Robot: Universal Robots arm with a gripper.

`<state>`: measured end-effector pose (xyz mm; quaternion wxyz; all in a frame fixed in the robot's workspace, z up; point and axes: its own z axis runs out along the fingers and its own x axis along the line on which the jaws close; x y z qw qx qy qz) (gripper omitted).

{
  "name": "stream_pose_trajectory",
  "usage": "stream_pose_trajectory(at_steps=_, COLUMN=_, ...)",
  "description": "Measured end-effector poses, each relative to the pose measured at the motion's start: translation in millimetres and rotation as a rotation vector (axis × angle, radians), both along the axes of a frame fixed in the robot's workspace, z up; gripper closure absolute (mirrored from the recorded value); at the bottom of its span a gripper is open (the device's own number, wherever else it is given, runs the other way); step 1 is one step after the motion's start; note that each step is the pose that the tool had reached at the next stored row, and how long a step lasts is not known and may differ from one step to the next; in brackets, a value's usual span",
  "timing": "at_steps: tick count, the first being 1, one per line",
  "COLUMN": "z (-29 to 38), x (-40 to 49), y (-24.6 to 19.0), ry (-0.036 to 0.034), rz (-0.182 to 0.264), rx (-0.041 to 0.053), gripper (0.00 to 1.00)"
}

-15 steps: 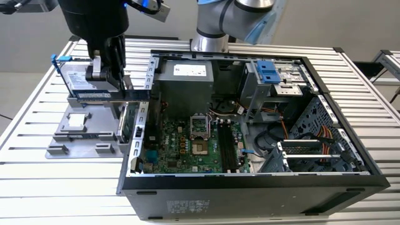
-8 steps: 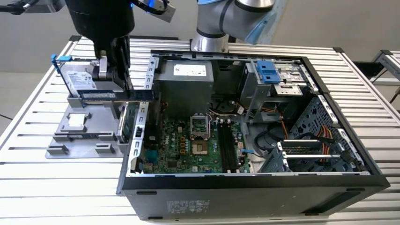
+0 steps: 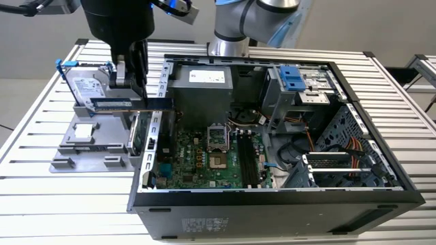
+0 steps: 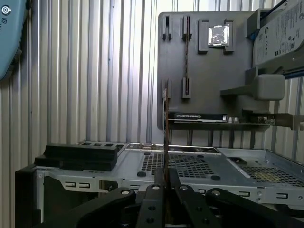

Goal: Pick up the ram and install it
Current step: 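Pick up the ram and move it above insertion slot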

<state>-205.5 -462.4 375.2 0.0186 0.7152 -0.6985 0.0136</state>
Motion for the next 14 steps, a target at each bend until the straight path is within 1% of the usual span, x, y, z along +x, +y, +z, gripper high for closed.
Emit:
stream_pose_trajectory(at_steps=5, z=0.0, x=7.4, y=0.0, ry=0.0001, rz=0.0, rx=-0.0001, gripper=1.0)
stream_pose_trajectory(at_steps=14, z=0.0, x=17.0, y=0.2, ry=0.0, rz=0.0, rx=0.0, gripper=1.0)
